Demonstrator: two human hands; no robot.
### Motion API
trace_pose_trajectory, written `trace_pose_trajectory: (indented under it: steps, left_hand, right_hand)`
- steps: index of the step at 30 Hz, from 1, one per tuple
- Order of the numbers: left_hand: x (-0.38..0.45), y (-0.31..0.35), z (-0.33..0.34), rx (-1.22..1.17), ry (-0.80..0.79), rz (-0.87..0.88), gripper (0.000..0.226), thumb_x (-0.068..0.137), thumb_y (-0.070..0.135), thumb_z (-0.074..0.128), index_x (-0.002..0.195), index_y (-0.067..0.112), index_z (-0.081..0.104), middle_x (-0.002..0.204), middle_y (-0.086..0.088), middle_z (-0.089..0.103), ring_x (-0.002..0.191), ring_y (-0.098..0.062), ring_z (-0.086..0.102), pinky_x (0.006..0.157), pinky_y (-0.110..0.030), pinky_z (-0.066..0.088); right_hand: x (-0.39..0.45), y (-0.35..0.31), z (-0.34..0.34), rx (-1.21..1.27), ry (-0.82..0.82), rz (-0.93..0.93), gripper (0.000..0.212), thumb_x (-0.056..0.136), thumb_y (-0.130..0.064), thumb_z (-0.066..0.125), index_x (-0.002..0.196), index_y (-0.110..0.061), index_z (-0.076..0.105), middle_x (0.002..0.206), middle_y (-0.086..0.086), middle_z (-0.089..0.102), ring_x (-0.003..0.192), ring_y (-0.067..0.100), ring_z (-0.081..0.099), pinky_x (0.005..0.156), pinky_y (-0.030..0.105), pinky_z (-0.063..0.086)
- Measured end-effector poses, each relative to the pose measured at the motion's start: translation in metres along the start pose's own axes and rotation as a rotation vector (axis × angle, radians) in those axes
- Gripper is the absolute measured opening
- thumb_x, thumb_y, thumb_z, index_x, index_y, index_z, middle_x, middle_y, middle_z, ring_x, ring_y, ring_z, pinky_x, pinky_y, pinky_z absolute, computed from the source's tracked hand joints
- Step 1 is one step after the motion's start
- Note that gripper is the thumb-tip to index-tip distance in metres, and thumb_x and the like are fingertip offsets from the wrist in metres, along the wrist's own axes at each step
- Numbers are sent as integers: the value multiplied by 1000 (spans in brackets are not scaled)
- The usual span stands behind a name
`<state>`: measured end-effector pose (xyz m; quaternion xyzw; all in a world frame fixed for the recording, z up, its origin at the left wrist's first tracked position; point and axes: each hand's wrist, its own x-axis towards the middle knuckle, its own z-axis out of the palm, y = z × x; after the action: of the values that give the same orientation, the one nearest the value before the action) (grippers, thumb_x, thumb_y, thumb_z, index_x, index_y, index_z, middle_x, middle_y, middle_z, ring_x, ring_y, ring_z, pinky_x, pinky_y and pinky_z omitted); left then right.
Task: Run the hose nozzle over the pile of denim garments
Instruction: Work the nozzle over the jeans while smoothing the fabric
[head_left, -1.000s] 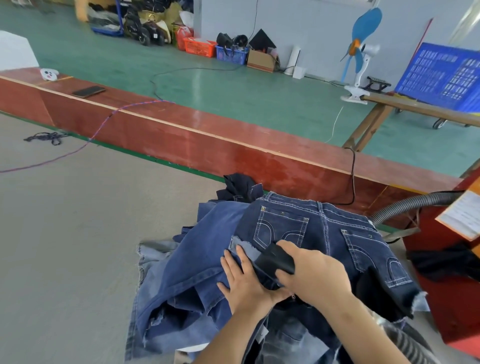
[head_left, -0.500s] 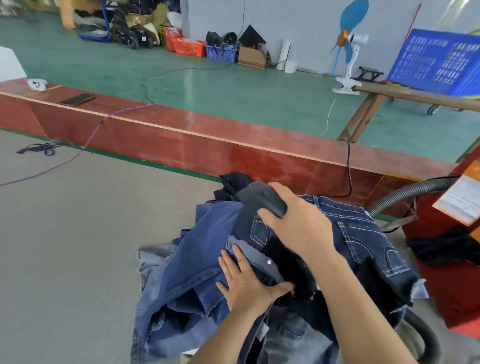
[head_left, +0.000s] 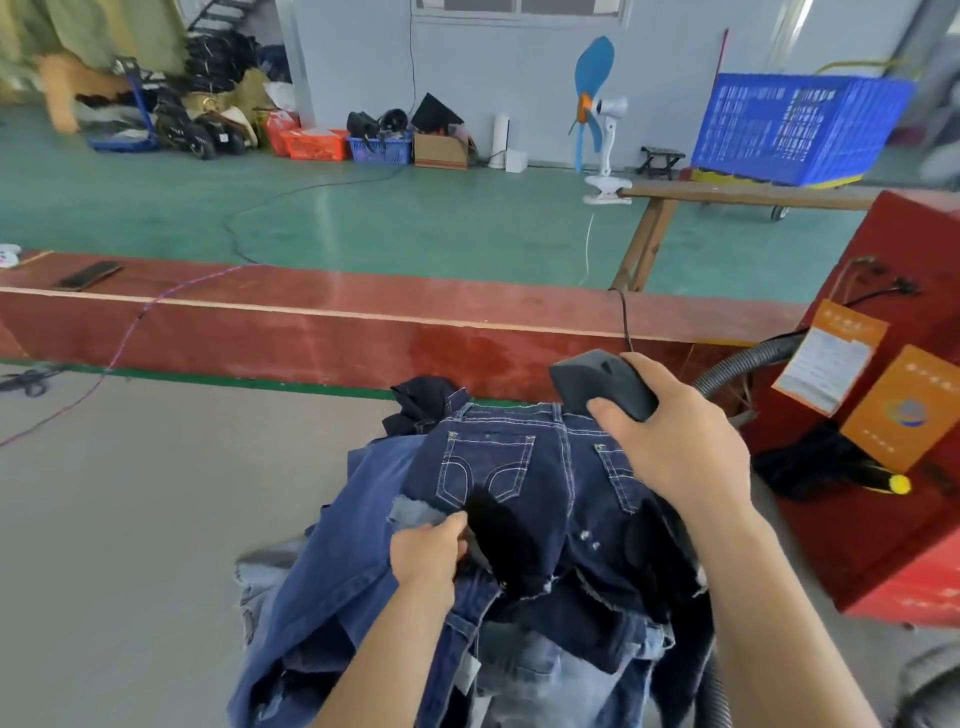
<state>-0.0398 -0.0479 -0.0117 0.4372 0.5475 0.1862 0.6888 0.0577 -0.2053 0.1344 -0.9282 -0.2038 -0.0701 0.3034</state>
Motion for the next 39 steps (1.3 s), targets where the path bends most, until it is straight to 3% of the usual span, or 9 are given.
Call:
trace_pose_trajectory:
  steps: [4, 9, 15, 19, 26, 31, 34, 37, 39]
  left_hand:
    - [-5, -1, 2, 26, -29, -60, 20, 84, 11, 72, 85, -1, 55, 73, -12, 57, 61, -22, 54, 52, -26, 44]
    - [-22, -3, 0, 122, -224, -208, 22, 88, 17, 70, 87, -1, 57, 57, -12, 59, 44, -18, 54, 37, -21, 46]
    - [-22, -10, -3, 266, -115, -49, 26, 86, 17, 71, 70, 1, 58, 55, -9, 58, 47, -16, 50, 40, -22, 42]
    - [-26, 7, -4, -135, -79, 40, 6, 90, 9, 56, 89, 5, 61, 91, -15, 64, 76, -25, 59, 57, -31, 48]
    - [-29, 52, -16, -550, -353, 245, 30, 96, 17, 46, 123, 11, 58, 116, -10, 66, 97, -23, 66, 68, -32, 55]
    - [-5, 15, -22, -64, -57, 168, 13, 94, 1, 52, 102, -5, 60, 96, -21, 63, 86, -32, 59, 68, -39, 48]
    - [5, -21, -38, 194, 132, 105, 45, 82, -7, 63, 124, -9, 44, 118, -30, 53, 97, -36, 56, 78, -45, 50]
    - [2, -22, -47, 505, 332, 567, 53, 82, -1, 67, 130, 8, 46, 131, -18, 49, 115, -40, 49, 90, -49, 43]
    - [1, -15, -45, 636, 164, 847, 35, 91, 9, 62, 125, 13, 59, 136, 0, 51, 130, -30, 44, 103, -42, 38]
  right_hand:
    - [3, 5, -7, 55, 18, 15, 52, 89, -50, 57, 138, -44, 41, 89, -10, 60, 76, 16, 48, 60, 28, 35]
    - [4, 8, -12, 59, 23, 16, 50, 90, -48, 57, 137, -42, 41, 82, -13, 53, 71, 16, 48, 49, 20, 29]
    - [2, 12, -14, 41, -1, 37, 51, 90, -48, 56, 138, -42, 39, 85, -13, 53, 73, 16, 48, 49, 21, 29]
    - [3, 13, -13, 30, -15, 38, 51, 90, -49, 55, 138, -42, 39, 96, -10, 62, 76, 16, 47, 57, 28, 34]
    - [3, 13, -11, 33, -27, 32, 53, 90, -49, 55, 139, -41, 38, 108, -6, 66, 87, 22, 59, 64, 30, 41]
    - [2, 11, -10, 16, -51, 20, 51, 91, -48, 55, 138, -41, 38, 90, -10, 56, 74, 17, 49, 56, 28, 37]
    - [1, 8, -6, -7, -70, 3, 51, 90, -49, 56, 138, -41, 39, 93, -9, 59, 75, 17, 48, 60, 29, 38]
    - [-3, 0, 1, -38, -105, -40, 54, 89, -50, 56, 139, -41, 38, 106, -8, 66, 79, 19, 52, 61, 30, 39]
    - [-9, -6, 7, -66, -143, -87, 51, 89, -51, 55, 137, -42, 39, 101, -8, 66, 79, 19, 56, 58, 29, 38]
